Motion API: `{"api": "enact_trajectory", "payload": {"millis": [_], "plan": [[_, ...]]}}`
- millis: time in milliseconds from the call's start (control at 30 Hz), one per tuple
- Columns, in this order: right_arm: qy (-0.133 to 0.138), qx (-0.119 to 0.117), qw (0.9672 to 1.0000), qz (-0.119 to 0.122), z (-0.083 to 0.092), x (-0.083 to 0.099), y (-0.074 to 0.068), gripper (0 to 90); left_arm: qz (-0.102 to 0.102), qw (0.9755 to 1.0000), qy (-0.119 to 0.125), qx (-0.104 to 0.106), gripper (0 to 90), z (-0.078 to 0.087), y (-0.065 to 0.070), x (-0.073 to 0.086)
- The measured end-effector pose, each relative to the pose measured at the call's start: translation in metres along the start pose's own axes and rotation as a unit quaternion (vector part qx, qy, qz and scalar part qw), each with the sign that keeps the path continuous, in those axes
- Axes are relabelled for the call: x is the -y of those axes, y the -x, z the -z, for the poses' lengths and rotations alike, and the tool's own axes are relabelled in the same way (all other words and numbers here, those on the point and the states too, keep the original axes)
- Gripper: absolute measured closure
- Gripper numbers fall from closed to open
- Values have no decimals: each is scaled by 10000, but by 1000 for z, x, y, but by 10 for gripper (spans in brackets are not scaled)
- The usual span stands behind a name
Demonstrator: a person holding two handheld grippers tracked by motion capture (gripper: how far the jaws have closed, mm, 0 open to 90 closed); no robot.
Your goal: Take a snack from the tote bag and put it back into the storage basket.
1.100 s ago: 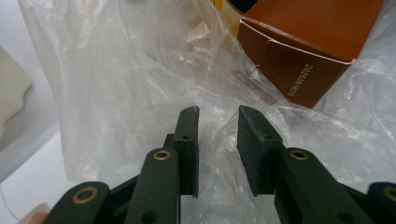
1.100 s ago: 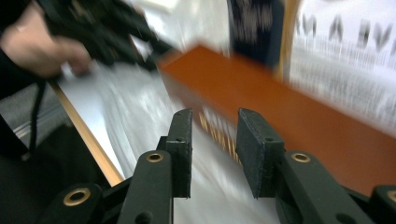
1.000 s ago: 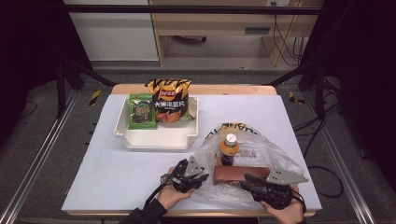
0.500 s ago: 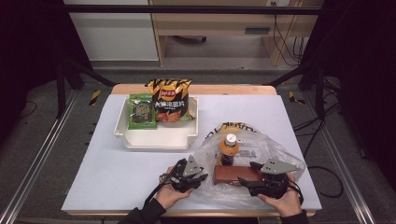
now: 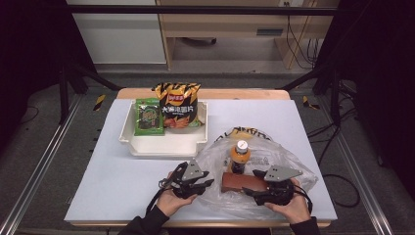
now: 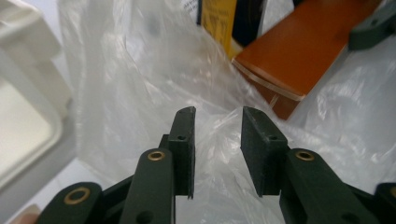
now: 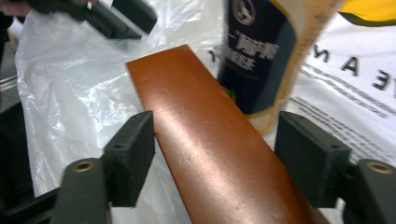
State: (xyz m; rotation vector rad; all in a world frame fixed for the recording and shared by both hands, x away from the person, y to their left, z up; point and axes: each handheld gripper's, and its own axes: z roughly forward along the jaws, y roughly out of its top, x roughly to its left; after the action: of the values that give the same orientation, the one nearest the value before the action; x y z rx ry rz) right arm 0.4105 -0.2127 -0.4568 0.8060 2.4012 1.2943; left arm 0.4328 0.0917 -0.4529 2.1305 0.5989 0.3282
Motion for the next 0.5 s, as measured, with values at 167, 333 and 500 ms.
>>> {"api": "enact_trajectory", "payload": {"millis": [167,333,500], "plan": [[113,-262,9996,-51,-4,-3,0,368,79,9994,330,-41,612,22,-6,-15],[119,-201,9994,-268,-4,-6,-1,374,-53,9983,576,36,572,35,-4,-38],[533,162,9972,-499,22,-6,0,404,-309,9982,447,255,534,24,7,-55]]}}
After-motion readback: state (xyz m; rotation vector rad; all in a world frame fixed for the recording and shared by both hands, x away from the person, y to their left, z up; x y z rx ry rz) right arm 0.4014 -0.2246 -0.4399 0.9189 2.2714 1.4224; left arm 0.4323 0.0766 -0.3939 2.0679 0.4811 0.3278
